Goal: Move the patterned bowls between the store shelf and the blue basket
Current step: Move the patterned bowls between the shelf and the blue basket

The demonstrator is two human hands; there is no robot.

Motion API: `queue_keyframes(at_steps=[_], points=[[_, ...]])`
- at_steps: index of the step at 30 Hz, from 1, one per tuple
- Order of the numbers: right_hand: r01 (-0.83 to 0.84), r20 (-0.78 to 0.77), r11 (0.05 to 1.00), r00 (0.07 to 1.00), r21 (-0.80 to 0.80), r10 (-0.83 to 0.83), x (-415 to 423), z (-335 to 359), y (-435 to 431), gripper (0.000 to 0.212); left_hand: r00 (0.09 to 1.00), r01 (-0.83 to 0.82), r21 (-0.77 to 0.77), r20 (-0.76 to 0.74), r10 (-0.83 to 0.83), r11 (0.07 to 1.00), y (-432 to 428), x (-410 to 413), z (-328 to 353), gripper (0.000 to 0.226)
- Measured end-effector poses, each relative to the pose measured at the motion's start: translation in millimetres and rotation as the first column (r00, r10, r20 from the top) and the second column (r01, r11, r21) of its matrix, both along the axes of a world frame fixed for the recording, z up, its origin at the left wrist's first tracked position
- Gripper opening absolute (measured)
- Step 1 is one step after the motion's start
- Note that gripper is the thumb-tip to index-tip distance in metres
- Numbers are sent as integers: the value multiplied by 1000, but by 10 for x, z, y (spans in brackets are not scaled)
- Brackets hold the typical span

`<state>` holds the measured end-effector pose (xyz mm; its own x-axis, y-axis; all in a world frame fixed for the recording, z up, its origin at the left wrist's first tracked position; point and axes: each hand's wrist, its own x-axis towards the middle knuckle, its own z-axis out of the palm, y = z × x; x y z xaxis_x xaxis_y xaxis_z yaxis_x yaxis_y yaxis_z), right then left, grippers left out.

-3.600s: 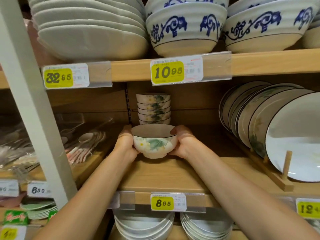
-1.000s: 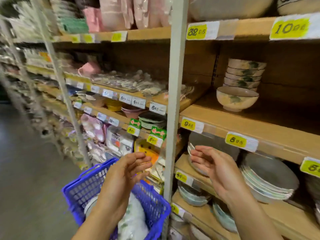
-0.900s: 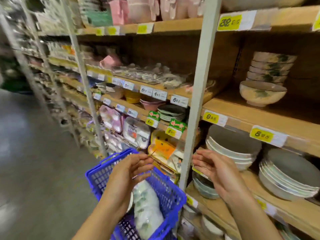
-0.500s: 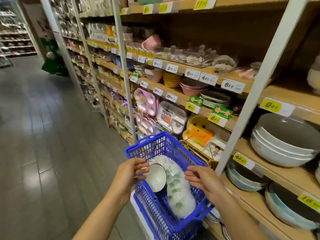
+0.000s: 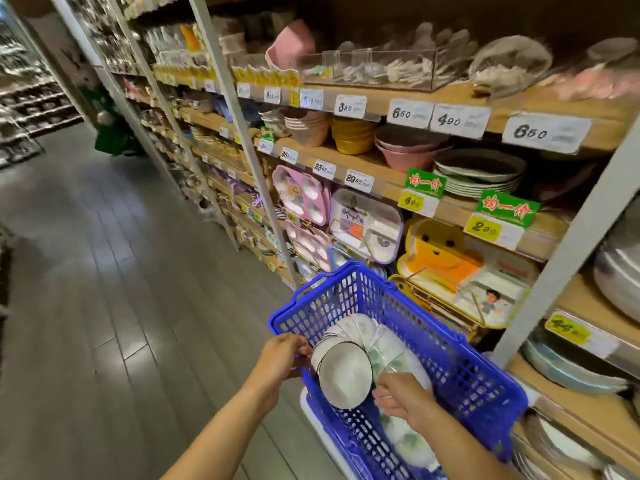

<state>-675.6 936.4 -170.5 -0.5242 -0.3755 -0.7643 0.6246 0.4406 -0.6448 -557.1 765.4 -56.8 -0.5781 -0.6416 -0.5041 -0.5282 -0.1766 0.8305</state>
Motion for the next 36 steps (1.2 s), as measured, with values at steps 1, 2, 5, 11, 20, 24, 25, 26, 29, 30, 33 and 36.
queue_keyframes(at_steps=[1,2,5,11,20,24,25,26,29,30,33,36], points=[[-3,22,1000,1000,6,3,-14,-65,-30,12,1000,11,-9,21,-11,1000,-46,-85,-42,15],[0,40,1000,999,13,0,-26,-127,-48,13,999,28,-14,45,-27,1000,-85,-169,-96,16],[47,107,999,993,22,-50,-26,-304,-115,15,986,110,-24,128,-106,994,-173,-397,-281,17],[70,170,976,980,207,-106,122,-662,-242,18,907,353,-64,268,-325,933,-360,-852,-766,20],[131,138,933,973,337,-186,195,-987,-549,25,319,941,-289,574,-754,178,-700,-1420,-1534,33],[158,185,895,949,417,-254,214,-1239,-840,22,-75,931,-202,709,-702,-304,-834,-1503,-1799,47],[171,194,887,942,429,-275,213,-1311,-937,13,-114,910,-204,712,-693,-360,-888,-1497,-1861,50],[211,193,881,929,423,-315,208,-1408,-1017,14,-140,880,-233,705,-695,-413,-933,-1498,-1907,52],[339,164,824,877,455,-451,182,-1541,-1141,36,-164,802,-337,671,-723,-494,-1066,-1478,-1969,57],[354,143,801,871,483,-471,174,-1591,-1150,35,-162,793,-363,649,-743,-490,-1092,-1467,-1974,57],[400,130,791,852,463,-507,117,-1695,-1145,38,-157,798,-390,601,-784,-459,-1139,-1457,-1994,57],[402,140,819,860,410,-492,91,-1719,-1150,43,-158,804,-396,578,-801,-444,-1180,-1466,-2042,59]])
